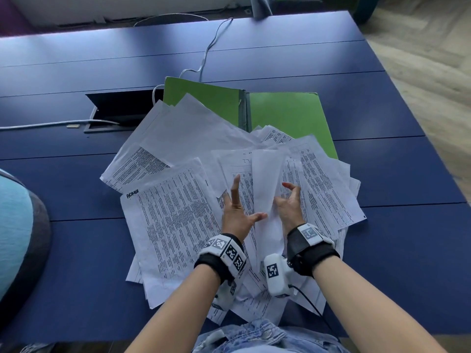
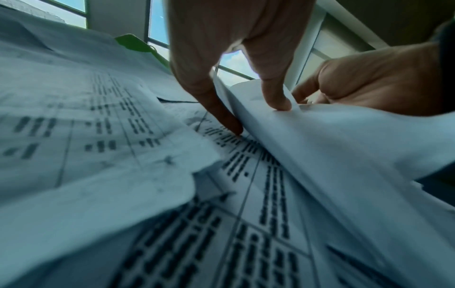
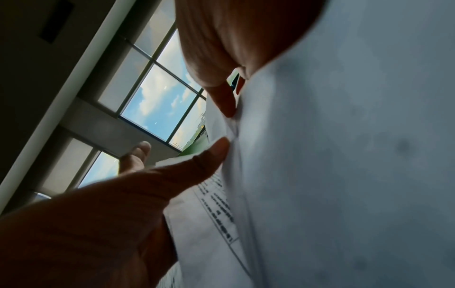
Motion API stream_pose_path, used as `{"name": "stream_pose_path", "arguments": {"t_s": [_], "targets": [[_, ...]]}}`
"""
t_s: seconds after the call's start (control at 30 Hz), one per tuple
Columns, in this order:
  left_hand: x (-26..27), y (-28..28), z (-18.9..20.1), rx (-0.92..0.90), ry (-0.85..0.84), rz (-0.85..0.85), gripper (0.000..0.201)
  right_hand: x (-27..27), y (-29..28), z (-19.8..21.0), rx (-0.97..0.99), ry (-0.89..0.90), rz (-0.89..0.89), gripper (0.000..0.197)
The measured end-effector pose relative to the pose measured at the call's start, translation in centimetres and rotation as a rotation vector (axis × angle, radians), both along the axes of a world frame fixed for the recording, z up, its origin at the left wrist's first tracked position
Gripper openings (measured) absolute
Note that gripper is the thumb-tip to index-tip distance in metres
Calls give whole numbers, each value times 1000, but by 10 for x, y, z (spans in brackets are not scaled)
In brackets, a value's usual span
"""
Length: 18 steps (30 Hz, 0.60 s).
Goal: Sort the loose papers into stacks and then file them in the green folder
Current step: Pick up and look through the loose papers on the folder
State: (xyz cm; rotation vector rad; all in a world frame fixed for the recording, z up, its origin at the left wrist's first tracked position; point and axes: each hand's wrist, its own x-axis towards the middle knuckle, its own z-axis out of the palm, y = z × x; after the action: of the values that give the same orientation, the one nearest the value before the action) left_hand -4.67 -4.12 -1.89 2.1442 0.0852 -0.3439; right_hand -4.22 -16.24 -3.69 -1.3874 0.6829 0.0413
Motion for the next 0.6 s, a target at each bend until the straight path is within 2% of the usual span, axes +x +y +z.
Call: {"name": "stream_pose_path", "arguments": {"t_s": [0.07,0.17,0.27,0.3,0.37,0.43,0.47,0.53,0.6], "targets": [[1,0,2,-10,77,-40,95,-1,-3,-1,88,24,-48,12],[1,1,4,-88,165,-1,91,-2,-8,-5,269,60,-72,34],[2,1,8,-90,144,-42,78,0,-11,-3,295,112,-57,31],[3,0,10,-95,160,-53,78,1,-12,-3,248,132,-11,26],[4,-2,18,-96,228,-71,95,4,-16,-1,164,160,125,16],[5,-7,25,-83,251,-94,107,4,-19,0,117,165,270,16],[5,-10,28,-74,248,-107,99,3,-20,2,97,168,328,20],[7,-10,26,-30,222,-90,67,1,-22,4,56,178,381,31],[9,-4,28,-18,228,-66,50,1,-29,5,-9,171,310,35]]}}
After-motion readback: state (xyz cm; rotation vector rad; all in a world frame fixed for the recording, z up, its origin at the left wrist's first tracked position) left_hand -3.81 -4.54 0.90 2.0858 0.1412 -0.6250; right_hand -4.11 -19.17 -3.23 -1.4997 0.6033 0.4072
